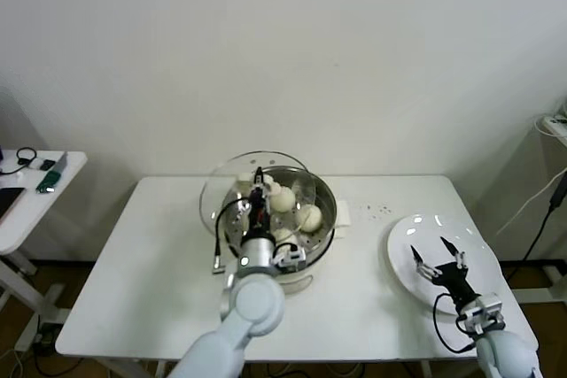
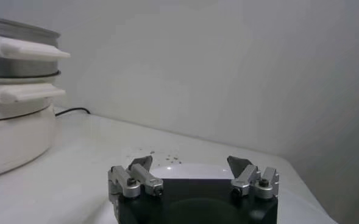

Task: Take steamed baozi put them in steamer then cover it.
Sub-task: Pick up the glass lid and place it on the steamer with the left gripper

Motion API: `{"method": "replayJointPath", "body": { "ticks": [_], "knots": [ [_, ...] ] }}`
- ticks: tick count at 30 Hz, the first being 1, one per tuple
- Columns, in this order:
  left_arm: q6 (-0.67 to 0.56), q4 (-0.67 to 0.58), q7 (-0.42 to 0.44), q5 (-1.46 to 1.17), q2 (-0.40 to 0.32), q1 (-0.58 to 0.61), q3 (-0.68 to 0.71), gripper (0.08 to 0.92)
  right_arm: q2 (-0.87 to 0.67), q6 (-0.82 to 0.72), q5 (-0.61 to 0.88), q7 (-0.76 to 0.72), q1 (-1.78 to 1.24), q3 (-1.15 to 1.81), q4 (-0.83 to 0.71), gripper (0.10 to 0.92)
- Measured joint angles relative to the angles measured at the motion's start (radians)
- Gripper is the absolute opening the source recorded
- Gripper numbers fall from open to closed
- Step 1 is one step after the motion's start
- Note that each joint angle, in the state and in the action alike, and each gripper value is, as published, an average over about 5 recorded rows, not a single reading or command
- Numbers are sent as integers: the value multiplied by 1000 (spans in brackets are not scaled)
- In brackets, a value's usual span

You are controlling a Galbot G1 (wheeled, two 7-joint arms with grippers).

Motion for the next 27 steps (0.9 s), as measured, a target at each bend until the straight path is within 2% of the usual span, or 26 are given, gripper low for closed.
{"method": "replayJointPath", "body": {
  "ticks": [12,27],
  "knots": [
    [0,38,39,37,-50,-15,39,155,-3,11,-3,-10,-5,28,-19,823],
    [-1,70,81,63,-54,-24,73,155,-9,15,-1,-14,-3,34,-20,823]
  ]
}}
